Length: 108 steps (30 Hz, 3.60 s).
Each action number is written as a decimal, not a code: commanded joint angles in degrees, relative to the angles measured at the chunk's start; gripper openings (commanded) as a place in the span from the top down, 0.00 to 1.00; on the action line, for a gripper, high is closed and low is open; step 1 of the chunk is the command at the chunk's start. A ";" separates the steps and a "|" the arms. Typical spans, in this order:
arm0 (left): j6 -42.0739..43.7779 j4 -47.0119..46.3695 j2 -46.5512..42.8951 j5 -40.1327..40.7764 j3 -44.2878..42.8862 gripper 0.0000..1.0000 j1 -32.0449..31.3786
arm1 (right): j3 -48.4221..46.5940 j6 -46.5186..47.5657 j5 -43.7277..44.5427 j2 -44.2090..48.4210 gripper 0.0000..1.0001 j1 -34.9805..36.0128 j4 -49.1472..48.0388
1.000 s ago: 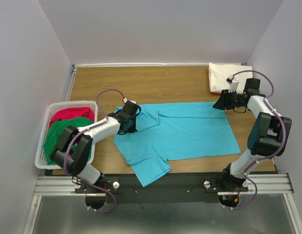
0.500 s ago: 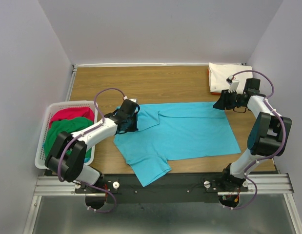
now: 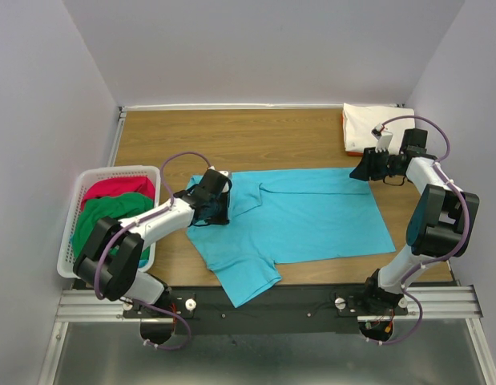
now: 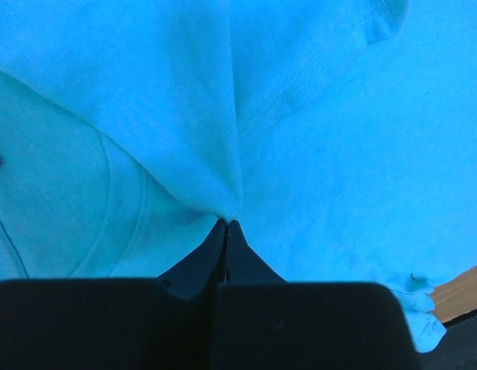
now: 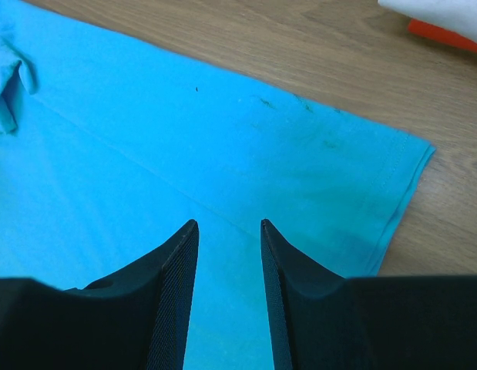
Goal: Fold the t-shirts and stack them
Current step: Fold the tshirt
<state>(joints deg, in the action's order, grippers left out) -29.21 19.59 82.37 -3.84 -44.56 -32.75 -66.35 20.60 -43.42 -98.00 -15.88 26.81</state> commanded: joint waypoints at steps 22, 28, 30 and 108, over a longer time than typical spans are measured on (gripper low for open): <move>3.74 -14.67 0.14 -12.94 -6.15 0.29 21.30 | -6.33 1.90 9.31 -6.85 0.50 -0.38 1.23; 4.34 -16.96 12.98 -13.22 -10.01 0.36 23.26 | -14.40 0.32 16.61 -15.38 0.44 -0.38 1.23; 4.25 -17.48 15.62 -13.22 -10.38 0.38 24.14 | -16.00 -0.38 17.75 -17.65 0.44 -0.38 1.23; 5.92 -8.88 27.23 -10.58 -19.69 0.53 14.38 | 5.26 5.94 2.02 18.36 0.28 4.01 2.72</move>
<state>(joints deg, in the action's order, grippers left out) -23.59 6.70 105.27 -17.12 -61.56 -19.35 -63.05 26.17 -38.57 -83.20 -11.99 28.80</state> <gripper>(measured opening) 0.470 0.717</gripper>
